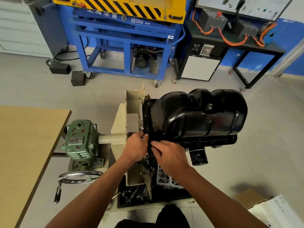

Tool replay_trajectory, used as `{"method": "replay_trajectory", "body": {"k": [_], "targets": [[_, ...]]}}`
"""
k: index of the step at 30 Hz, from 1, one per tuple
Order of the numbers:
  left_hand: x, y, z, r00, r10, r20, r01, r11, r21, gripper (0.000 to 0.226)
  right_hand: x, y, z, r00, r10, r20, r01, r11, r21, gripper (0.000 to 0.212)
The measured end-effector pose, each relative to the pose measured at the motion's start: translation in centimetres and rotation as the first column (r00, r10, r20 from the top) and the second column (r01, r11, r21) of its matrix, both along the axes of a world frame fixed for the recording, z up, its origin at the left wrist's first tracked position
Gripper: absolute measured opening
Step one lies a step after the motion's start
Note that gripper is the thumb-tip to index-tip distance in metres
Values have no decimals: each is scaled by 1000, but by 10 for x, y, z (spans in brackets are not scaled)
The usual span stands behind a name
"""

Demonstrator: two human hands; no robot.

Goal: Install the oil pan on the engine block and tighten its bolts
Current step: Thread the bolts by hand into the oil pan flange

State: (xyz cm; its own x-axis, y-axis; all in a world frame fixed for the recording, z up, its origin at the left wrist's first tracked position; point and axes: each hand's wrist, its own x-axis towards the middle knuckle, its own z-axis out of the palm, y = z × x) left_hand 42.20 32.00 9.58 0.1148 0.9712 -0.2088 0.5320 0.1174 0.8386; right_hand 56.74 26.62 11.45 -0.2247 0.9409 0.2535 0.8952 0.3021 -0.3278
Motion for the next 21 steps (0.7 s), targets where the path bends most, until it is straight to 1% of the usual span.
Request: {"method": "replay_trajectory", "body": {"k": [2, 5, 11, 13, 16, 18, 21], "targets": [[0, 0, -1, 1000, 5, -18, -5, 1000, 9, 39, 1, 2, -2, 999, -4, 33, 5, 999, -32, 21], [0, 0, -2, 1000, 12, -21, -12, 1000, 18, 40, -2, 5, -4, 998, -36, 56, 38, 999, -38, 24], [0, 0, 2, 1000, -1, -11, 1, 1000, 1, 37, -9, 6, -6, 990, -107, 88, 104, 994, 38, 24], [-1, 0, 2, 1000, -13, -19, 13, 1000, 0, 38, -7, 4, -6, 997, -68, 47, 66, 996, 52, 17], [-1, 0, 3, 1000, -15, -22, 14, 1000, -5, 39, 2, 4, -3, 999, 25, 20, -25, 1000, -17, 21], [-1, 0, 3, 999, -9, -40, 9, 1000, -4, 40, 4, 6, -2, 997, 19, 70, -16, 999, -41, 22], [-1, 0, 5, 999, -4, -38, 3, 1000, -19, 38, -2, 9, -5, 991, -51, 120, 54, 998, -24, 25]]}}
